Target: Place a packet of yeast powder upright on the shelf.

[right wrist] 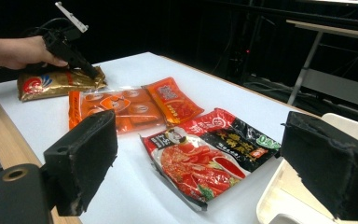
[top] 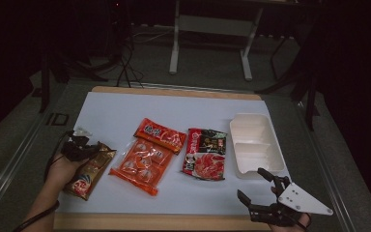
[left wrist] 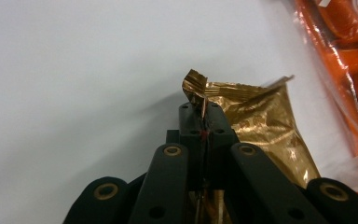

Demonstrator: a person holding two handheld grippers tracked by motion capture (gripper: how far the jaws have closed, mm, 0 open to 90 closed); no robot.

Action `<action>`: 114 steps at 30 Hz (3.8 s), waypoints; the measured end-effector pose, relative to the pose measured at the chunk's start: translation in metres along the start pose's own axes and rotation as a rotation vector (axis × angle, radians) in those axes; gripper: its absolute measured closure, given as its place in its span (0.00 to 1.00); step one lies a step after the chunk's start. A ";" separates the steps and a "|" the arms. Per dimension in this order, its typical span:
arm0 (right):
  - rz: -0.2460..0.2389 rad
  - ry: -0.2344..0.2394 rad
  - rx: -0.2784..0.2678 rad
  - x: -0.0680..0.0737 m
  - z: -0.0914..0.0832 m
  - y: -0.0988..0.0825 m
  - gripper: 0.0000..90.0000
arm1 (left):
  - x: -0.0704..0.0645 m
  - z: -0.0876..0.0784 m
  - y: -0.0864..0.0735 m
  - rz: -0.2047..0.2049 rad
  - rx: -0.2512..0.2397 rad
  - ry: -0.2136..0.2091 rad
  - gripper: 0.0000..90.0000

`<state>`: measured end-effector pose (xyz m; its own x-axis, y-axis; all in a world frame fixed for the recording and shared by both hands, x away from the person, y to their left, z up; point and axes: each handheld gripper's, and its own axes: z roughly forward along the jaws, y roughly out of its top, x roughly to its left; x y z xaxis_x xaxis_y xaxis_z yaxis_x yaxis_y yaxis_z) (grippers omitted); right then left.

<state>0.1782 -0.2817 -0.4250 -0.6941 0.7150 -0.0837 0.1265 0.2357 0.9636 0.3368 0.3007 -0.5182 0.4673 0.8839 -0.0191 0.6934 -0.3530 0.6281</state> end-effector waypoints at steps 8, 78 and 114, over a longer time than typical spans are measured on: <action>0.003 -0.002 -0.007 -0.001 -0.001 0.001 0.14 | 0.002 -0.022 -0.003 -0.010 -0.036 0.019 1.00; 0.021 0.086 -0.026 -0.003 0.014 0.041 0.12 | -0.174 -0.090 0.070 0.109 -0.642 -0.435 1.00; 0.069 0.216 -0.023 0.001 0.057 0.058 0.38 | -0.245 -0.053 0.082 0.044 -0.843 -0.782 1.00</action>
<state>0.2253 -0.2303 -0.3832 -0.8203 0.5707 0.0369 0.1650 0.1744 0.9708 0.2505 0.0711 -0.4209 0.8989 0.3398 -0.2767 0.2188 0.1991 0.9552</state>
